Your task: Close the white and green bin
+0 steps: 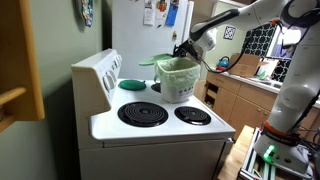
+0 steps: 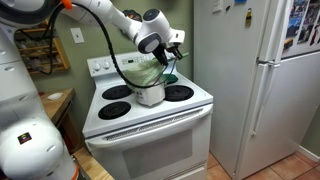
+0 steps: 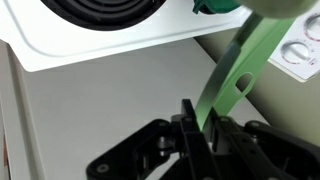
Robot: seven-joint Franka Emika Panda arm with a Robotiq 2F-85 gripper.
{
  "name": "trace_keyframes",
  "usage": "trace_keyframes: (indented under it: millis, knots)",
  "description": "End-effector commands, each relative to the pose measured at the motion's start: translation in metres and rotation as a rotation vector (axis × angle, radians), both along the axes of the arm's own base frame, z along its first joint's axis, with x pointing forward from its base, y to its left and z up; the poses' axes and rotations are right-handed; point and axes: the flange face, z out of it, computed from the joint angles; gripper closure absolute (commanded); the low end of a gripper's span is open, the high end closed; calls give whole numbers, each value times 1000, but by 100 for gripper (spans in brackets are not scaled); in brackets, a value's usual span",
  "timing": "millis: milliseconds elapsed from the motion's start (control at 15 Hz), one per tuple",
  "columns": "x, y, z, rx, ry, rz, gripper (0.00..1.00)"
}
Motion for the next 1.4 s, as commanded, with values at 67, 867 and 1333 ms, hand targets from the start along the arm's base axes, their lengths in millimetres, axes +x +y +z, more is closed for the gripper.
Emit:
trace_keyframes:
  millis: [67, 867, 1333]
  knots:
    - [-22, 15, 10, -121, -140, 19, 97]
    - [-19, 31, 15, -208, -237, 10, 97]
    - [-30, 73, 30, -352, -418, 47, 97]
